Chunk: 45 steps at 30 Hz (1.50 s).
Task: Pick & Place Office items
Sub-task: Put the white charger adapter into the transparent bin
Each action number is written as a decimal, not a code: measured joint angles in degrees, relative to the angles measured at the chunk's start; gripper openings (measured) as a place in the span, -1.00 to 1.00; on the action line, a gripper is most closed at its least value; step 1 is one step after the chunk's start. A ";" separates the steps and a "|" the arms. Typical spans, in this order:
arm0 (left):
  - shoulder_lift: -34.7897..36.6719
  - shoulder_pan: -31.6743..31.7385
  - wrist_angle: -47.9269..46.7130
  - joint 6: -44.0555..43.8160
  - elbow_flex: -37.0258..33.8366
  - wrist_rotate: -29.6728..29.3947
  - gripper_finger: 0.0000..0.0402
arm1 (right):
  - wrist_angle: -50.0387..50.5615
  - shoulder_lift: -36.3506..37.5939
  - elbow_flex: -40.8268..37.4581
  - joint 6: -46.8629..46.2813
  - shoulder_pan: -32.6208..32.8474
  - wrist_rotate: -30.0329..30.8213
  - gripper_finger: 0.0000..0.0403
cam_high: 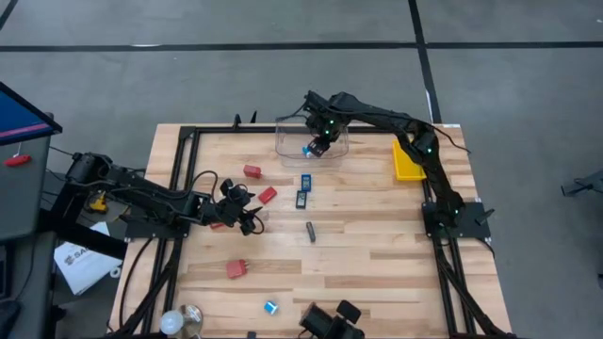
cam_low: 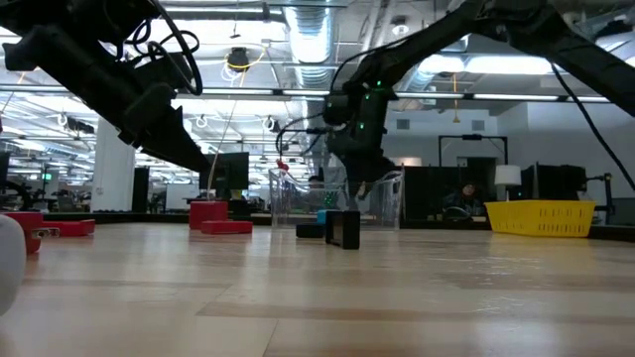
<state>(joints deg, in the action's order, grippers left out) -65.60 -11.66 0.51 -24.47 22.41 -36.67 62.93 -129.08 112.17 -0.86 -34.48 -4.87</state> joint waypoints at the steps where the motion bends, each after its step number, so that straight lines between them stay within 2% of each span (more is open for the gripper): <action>1: 0.01 -0.01 0.00 0.00 0.00 0.06 0.13 | -0.06 -0.52 -0.03 0.00 -0.01 -0.11 -0.37; 23: 0.00 0.00 0.85 0.15 0.02 0.44 0.13 | 3.58 -0.61 -0.01 0.89 -0.42 -2.96 -0.37; 32: 0.02 0.00 0.92 0.15 0.02 0.42 0.13 | 2.16 -0.61 -0.01 0.90 -0.51 -2.94 -0.30; 39: 0.02 0.00 0.90 0.15 0.02 0.40 0.13 | 1.40 -0.61 -0.01 1.31 0.02 -2.88 -0.34; 45: 0.01 0.00 0.88 0.15 0.02 0.35 0.13 | 0.38 -0.61 -0.01 1.21 0.71 -2.79 -0.25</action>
<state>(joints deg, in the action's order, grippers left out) -65.60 -11.66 1.39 -24.32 22.44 -36.32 63.32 -129.69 112.16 0.35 -33.77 -7.66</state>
